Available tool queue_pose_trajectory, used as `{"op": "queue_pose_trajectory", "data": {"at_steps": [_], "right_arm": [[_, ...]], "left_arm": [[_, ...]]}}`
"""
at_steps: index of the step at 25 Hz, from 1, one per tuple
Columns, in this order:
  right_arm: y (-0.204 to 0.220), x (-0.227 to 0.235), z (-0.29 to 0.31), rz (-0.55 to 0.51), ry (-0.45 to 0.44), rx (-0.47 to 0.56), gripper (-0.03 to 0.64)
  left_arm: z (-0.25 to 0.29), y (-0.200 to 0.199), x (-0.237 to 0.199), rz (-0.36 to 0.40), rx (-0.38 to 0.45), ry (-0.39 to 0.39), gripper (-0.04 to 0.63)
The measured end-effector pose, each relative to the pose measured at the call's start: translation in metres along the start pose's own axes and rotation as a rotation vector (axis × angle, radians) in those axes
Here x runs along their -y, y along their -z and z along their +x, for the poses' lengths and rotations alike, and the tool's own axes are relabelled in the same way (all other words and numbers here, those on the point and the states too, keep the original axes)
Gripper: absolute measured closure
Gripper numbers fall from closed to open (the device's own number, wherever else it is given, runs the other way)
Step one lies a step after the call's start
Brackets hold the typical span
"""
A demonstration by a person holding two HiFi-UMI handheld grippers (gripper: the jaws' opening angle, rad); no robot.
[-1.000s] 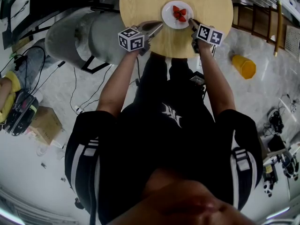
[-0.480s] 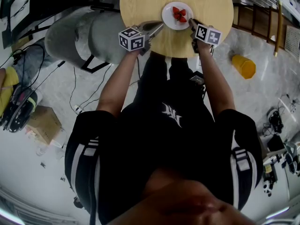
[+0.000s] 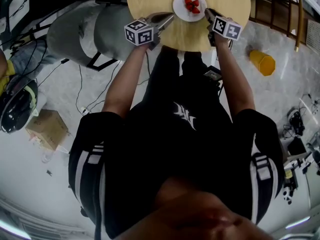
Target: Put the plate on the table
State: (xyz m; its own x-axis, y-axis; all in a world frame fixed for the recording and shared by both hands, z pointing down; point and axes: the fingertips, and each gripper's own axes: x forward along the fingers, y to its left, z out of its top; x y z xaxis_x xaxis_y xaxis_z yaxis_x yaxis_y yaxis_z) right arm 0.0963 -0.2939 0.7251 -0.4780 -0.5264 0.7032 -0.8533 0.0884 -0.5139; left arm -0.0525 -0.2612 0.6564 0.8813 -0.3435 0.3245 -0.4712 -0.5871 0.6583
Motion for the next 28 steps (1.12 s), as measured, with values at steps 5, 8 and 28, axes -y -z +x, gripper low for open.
{"op": "queue_pose_trajectory", "data": {"at_steps": [5, 8, 28], "right_arm": [[-0.018, -0.01, -0.017, -0.064, -0.042, 0.074, 0.606], [-0.035, -0.017, -0.035, -0.113, -0.086, 0.135, 0.615], [-0.077, -0.09, -0.19, -0.268, -0.62, 0.329, 0.617]], "left_arm": [[-0.005, -0.008, 0.008, 0.018, 0.011, 0.002, 0.594], [-0.006, -0.022, 0.018, 0.045, 0.032, 0.006, 0.594], [-0.012, -0.099, 0.135, 0.207, 0.175, 0.095, 0.594]]}}
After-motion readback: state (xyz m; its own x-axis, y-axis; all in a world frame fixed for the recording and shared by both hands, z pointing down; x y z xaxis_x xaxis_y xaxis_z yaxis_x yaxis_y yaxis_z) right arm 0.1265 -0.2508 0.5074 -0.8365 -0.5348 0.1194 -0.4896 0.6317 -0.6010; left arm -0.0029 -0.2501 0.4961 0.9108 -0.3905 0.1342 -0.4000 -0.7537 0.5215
